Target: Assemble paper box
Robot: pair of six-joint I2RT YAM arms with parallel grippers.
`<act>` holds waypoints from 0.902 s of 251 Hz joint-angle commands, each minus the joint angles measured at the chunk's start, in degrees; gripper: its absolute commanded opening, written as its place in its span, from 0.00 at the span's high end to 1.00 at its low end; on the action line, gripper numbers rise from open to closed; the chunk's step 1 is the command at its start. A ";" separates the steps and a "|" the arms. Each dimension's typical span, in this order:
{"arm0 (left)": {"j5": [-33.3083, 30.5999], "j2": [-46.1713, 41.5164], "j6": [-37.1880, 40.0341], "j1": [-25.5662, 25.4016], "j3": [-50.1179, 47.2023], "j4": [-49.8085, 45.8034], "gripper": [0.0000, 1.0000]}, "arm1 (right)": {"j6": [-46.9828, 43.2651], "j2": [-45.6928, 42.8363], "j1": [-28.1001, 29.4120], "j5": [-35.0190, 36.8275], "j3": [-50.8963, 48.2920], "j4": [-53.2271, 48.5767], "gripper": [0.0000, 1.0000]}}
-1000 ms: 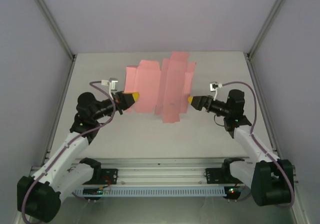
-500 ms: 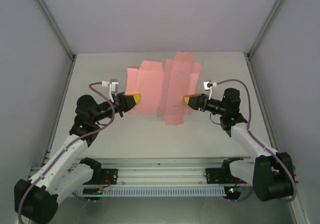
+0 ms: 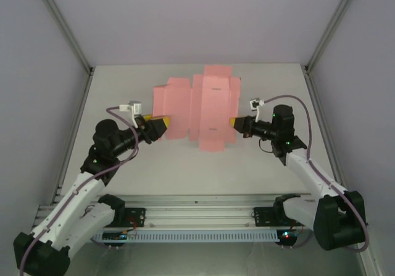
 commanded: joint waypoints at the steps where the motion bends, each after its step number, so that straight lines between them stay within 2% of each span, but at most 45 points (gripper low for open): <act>1: -21.01 -1.57 0.49 -0.01 0.86 -19.33 0.00 | -9.98 1.25 4.18 12.75 1.85 -17.16 1.00; 17: -26.85 -2.32 -0.81 -0.01 0.49 -25.31 0.00 | -9.98 3.49 5.37 15.86 1.33 -19.52 1.00; 46: -30.34 -2.93 -1.09 0.00 0.87 -30.47 0.00 | -11.84 7.56 7.18 23.77 2.71 -24.24 1.00; 68: -30.16 -1.99 -1.28 0.10 1.41 -30.60 0.00 | -16.97 9.70 9.20 26.99 5.66 -26.15 1.00; 112: -27.17 1.91 -0.12 0.08 3.55 -30.45 0.00 | -36.36 16.70 19.28 47.99 14.54 -32.05 1.00; 154: -25.54 4.19 0.06 0.13 4.06 -29.78 0.00 | -50.64 23.30 25.57 61.38 20.23 -30.85 1.00; 173: -24.34 4.44 -0.02 0.08 3.97 -28.91 0.00 | -59.73 25.14 28.45 66.20 19.10 -24.55 1.00; 194: -23.11 4.53 0.19 0.26 3.89 -27.90 0.00 | -69.60 26.80 30.80 70.18 15.44 -10.65 1.00; 226: -22.21 5.56 0.15 0.26 4.20 -27.00 0.00 | -80.02 27.71 33.13 69.32 10.82 6.39 1.00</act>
